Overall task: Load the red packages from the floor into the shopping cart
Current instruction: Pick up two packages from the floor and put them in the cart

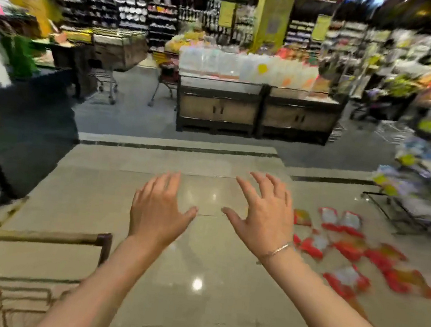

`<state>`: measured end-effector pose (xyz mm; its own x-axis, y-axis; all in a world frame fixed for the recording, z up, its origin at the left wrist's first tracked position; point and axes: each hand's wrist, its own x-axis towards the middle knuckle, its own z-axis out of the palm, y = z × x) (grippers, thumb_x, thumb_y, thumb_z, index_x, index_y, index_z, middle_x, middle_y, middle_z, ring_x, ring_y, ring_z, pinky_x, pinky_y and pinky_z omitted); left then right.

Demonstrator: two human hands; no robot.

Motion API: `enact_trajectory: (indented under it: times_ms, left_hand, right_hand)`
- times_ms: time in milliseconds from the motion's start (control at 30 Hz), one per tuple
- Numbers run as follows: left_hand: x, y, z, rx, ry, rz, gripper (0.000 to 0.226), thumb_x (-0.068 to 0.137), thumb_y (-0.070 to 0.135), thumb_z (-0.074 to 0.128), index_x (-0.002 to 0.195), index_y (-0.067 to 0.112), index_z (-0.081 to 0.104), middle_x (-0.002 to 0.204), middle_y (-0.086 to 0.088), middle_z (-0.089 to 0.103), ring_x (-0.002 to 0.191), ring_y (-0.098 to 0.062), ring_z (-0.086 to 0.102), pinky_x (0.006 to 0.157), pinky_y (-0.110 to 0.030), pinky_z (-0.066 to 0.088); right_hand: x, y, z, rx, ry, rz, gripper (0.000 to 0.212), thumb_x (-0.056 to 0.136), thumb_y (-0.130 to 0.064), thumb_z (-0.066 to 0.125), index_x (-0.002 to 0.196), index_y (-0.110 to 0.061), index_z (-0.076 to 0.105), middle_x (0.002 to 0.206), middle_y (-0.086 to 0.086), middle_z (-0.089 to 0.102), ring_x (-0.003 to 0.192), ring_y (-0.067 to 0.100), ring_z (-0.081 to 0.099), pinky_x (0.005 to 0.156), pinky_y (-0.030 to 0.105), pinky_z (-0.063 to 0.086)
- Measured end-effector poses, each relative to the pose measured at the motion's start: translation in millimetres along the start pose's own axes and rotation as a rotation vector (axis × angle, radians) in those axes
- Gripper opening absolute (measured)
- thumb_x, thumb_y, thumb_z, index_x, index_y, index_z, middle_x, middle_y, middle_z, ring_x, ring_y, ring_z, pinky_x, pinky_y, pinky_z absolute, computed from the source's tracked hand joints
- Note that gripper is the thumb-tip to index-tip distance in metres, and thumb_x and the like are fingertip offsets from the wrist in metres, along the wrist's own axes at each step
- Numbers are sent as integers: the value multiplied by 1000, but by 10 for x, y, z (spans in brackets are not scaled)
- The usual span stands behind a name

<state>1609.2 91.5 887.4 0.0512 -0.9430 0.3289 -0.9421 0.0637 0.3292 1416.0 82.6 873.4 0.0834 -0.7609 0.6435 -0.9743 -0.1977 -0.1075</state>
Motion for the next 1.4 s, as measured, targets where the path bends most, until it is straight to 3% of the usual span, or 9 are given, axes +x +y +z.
enact_trajectory:
  times_ms: [100,200,333,467,633,767,967,1067,1400]
  left_hand:
    - [265,696,387,-70,-35,195,77,75,56,60,139,14,50,134,-9,58,124,-32,52,99,-44,44]
    - [446,1411,722,-107,-117,358,78,77,59,51,143,18,43,142,-5,50,133,-27,43,108,-40,36]
    - [537,2282,1160,-179,-205,578,73,84,55,57,146,24,36,146,0,44,136,-22,37,107,-37,33]
    - [612,3036,1567,-231,-280,759,71,81,51,63,142,23,42,141,-2,49,134,-25,40,107,-39,34]
    - [813,3829,2014,-281,-353,966,75,82,56,59,146,24,38,147,0,44,137,-23,37,111,-44,33]
    - [900,4308,2291,-317,-389,1055,76,82,57,60,146,25,36,149,0,43,139,-23,35,112,-45,33]
    - [838,5039,2614,-342,-433,1205,78,83,58,60,148,25,33,151,1,40,141,-21,32,113,-46,31]
    - [761,5386,2765,-344,-452,1241,76,83,57,60,147,25,34,150,0,40,141,-22,32,114,-45,31]
    - [304,6881,3670,-305,-490,1298,73,82,53,63,143,20,39,146,-7,45,140,-27,35,111,-48,33]
  right_hand:
    - [-149,858,-193,-113,21,161,60,69,-57,67,117,-22,67,126,11,63,117,40,55,96,52,46]
    - [-385,1581,-435,-235,34,323,61,72,-59,49,118,-23,67,126,10,63,119,40,54,97,51,45]
    - [-760,2314,-735,-372,36,539,61,69,-55,61,121,-23,66,126,10,62,120,41,51,98,55,44]
    - [-1070,2828,-929,-501,71,684,61,67,-53,64,118,-20,67,124,12,63,116,43,54,95,56,46]
    - [-1254,3306,-1022,-644,42,881,63,68,-54,73,122,-21,66,127,12,62,117,41,54,96,55,45]
    - [-1338,3581,-1042,-715,38,994,65,64,-49,82,120,-19,67,128,13,62,117,43,53,98,57,44]
    - [-1524,3981,-1148,-798,40,1083,61,68,-53,70,119,-19,67,125,14,63,118,44,54,96,58,45]
    - [-1587,4235,-1199,-819,39,1111,63,64,-46,84,117,-18,68,123,14,65,116,45,56,94,59,47]
    - [-2001,5901,-1277,-765,-16,1126,66,61,-45,86,119,-19,66,125,13,63,118,43,55,97,62,44]
